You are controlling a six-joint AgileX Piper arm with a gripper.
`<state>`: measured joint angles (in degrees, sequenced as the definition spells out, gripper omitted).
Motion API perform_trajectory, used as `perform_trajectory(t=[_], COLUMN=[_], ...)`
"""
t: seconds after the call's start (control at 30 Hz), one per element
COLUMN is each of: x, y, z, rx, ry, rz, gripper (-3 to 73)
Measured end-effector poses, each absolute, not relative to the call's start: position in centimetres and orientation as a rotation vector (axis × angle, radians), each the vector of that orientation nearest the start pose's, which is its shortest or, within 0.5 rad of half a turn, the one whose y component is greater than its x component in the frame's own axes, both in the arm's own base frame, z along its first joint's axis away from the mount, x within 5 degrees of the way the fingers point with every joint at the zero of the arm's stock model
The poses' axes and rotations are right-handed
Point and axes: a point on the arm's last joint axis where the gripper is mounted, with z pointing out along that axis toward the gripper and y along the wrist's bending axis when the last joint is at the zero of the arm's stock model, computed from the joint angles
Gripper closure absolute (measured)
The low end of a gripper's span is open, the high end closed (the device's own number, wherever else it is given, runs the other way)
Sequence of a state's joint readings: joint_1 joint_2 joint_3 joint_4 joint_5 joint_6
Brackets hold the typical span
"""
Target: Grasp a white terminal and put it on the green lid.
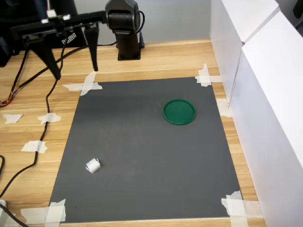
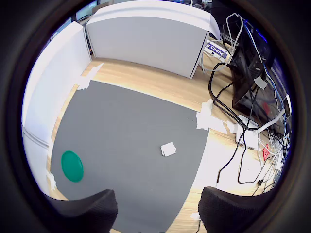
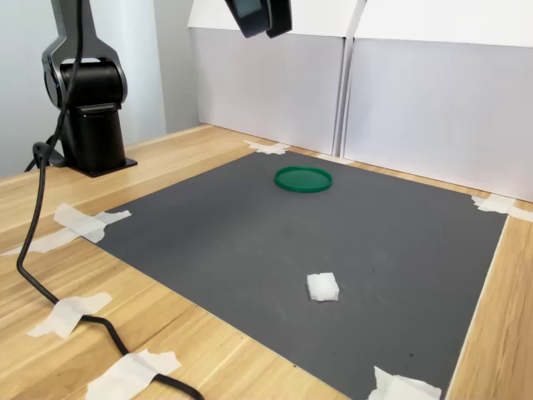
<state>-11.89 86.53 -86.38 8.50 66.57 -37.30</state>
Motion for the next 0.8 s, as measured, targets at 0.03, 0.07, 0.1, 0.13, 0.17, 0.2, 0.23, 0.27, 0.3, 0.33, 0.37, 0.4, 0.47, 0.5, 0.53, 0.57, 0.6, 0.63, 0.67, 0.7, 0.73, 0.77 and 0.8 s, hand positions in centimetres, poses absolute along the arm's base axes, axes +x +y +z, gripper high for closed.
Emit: perform_trajectory(t=[0.03, 0.07, 0.1, 0.13, 0.17, 0.2, 0.23, 0.27, 0.3, 0.33, 0.37, 0.4, 0.47, 0.5, 0.53, 0.57, 0.6, 0.63, 0.67, 0.7, 0.73, 0.77, 0.8], x=[31.3, 31.8, 32.3, 32.8, 33.3, 33.8, 34.2, 34.7, 35.2, 35.6, 36.0, 36.4, 37.2, 37.5, 37.8, 38.3, 38.6, 38.9, 39.2, 39.5, 39.8, 40.1, 40.4], y=[-5.5, -5.7, -5.9, -6.1, -6.3, -6.4, -6.5, -6.7, -6.8, -6.9, -7.0, -7.0, -6.7, -6.5, -6.0, -5.5, -5.0, -4.7, -4.3, -4.2, -4.2, -4.2, -4.3], z=[36.8, 36.5, 36.1, 35.8, 35.5, 35.3, 35.1, 34.9, 34.8, 34.6, 34.3, 34.1, 33.4, 33.0, 32.5, 31.8, 31.3, 30.8, 30.3, 29.8, 29.3, 29.0, 28.6], rx=[-0.575, -0.603, -0.624, -0.642, -0.655, -0.664, -0.668, -0.672, -0.674, -0.675, -0.676, -0.682, -0.722, -0.75, -0.785, -0.819, -0.841, -0.853, -0.86, -0.861, -0.857, -0.855, -0.852], ry=[2.586, 2.603, 2.617, 2.632, 2.643, 2.651, 2.653, 2.655, 2.658, 2.659, 2.665, 2.668, 2.686, 2.696, 2.706, 2.718, 2.727, 2.732, 2.741, 2.747, 2.752, 2.752, 2.749], rz=[-0.099, -0.106, -0.112, -0.117, -0.124, -0.128, -0.131, -0.131, -0.132, -0.131, -0.129, -0.133, -0.161, -0.185, -0.203, -0.211, -0.212, -0.204, -0.195, -0.189, -0.189, -0.195, -0.204], gripper=[-2.0, -2.0, -2.0, -2.0, -2.0, -2.0, -2.0, -1.8, -1.6, -1.4, -1.0, -0.6, 0.0, 0.2, 0.6, 0.8, 0.9, 1.0, 0.9, 0.9, 0.9, 1.1, 1.1])
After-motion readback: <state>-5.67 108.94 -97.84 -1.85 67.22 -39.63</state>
